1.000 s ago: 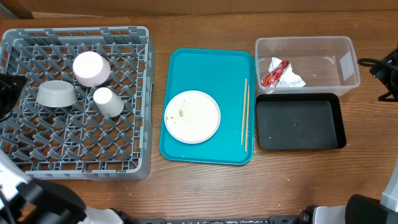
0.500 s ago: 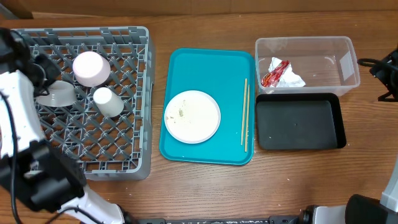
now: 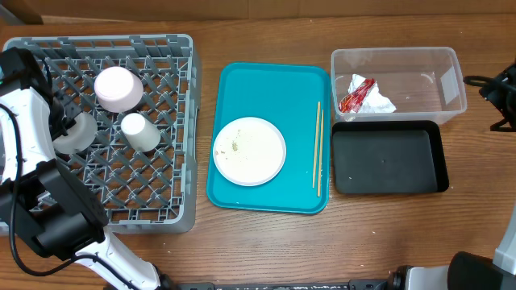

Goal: Sort waste into correct bins and load items into the dishwasher
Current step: 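Lift the left gripper up out of the rack, then move the left gripper right over the white plate of rice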

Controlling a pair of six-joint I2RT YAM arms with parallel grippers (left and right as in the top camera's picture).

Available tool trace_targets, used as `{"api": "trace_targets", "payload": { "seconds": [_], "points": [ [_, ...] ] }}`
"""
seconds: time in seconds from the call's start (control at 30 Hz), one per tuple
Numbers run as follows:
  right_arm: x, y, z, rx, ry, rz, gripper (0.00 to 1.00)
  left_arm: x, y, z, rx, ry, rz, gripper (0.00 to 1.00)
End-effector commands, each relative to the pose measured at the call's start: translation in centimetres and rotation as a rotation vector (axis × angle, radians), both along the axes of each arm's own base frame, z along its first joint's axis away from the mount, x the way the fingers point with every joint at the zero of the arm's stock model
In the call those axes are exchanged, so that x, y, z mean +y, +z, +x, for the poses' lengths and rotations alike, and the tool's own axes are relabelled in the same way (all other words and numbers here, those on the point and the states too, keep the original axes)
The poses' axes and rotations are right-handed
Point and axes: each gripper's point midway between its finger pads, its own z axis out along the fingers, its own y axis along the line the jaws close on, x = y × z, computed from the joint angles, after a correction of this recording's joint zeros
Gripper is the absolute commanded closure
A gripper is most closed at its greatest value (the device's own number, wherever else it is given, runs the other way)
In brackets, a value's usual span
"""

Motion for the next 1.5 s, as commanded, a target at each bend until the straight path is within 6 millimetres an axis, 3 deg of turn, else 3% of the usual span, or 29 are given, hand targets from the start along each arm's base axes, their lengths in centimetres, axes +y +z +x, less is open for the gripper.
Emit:
{"api": "trace_targets", "payload": {
  "seconds": [0.0,0.1,0.2,0.47,0.5,0.53,0.57,0.67,0.83,1.0,1.07,1.2,1.27,1.47],
  "points": [
    [-0.1,0.3,-0.1,-0.007,-0.004,-0.009,0.0,1.1,1.1,-1.6,0.019,0.128,0.062,0.96],
    [-0.1,0.3,-0.1,-0.007,-0.004,-0.009,0.0,0.1,1.3,-1.7,0.013,0.115,0.013,0.96],
    [-0.1,0.3,-0.1,-0.007,-0.004,-0.009,0.0,-0.8,3.1,-1.0,-0.055,0.095,-0.029,0.96],
    [-0.1,0.3,-0.1,-0.007,-0.004,-0.009,0.0,-3.6,12.9,-1.0,-0.331,0.033,-0.041,0.95],
    [-0.1,0.3,-0.1,-0.007,-0.004,-0.009,0.0,-4.2,14.1,-1.1,-0.367,0.02,-0.047,0.85],
    [-0.1,0.3,-0.1,-0.007,-0.004,-0.009,0.0,-4.6,14.9,-1.2,-0.394,0.01,-0.055,0.61],
    [-0.1,0.3,-0.1,-0.007,-0.004,-0.009,0.0,-5.3,15.8,-1.3,-0.425,-0.004,-0.072,0.01],
    [-0.1,0.3,-0.1,-0.007,-0.004,-0.009,0.0,-7.4,17.1,-1.1,-0.487,-0.055,-0.151,0.0],
    [-0.1,0.3,-0.1,-0.007,-0.004,-0.009,0.0,-13.4,17.2,-1.0,-0.514,-0.189,-0.446,0.0],
    [-0.1,0.3,-0.1,-0.007,-0.004,-0.009,0.0,-22.5,19.4,-0.3,-0.59,-0.65,-0.638,0.0],
    [-0.1,0.3,-0.1,-0.007,-0.004,-0.009,0.0,-25.7,19.2,-0.6,-0.553,-0.742,-0.665,0.0],
    [-0.1,0.3,-0.1,-0.007,-0.004,-0.009,0.0,-32.1,18.2,-1.3,-0.449,-0.893,-0.646,0.0],
    [-0.1,0.3,-0.1,-0.007,-0.004,-0.009,0.0,-34.2,17.0,-1.4,-0.382,-0.919,-0.571,0.0],
    [-0.1,0.3,-0.1,-0.007,-0.004,-0.009,0.0,-37.5,13.3,-1.5,-0.197,-0.879,-0.225,0.0]
  ]
}}
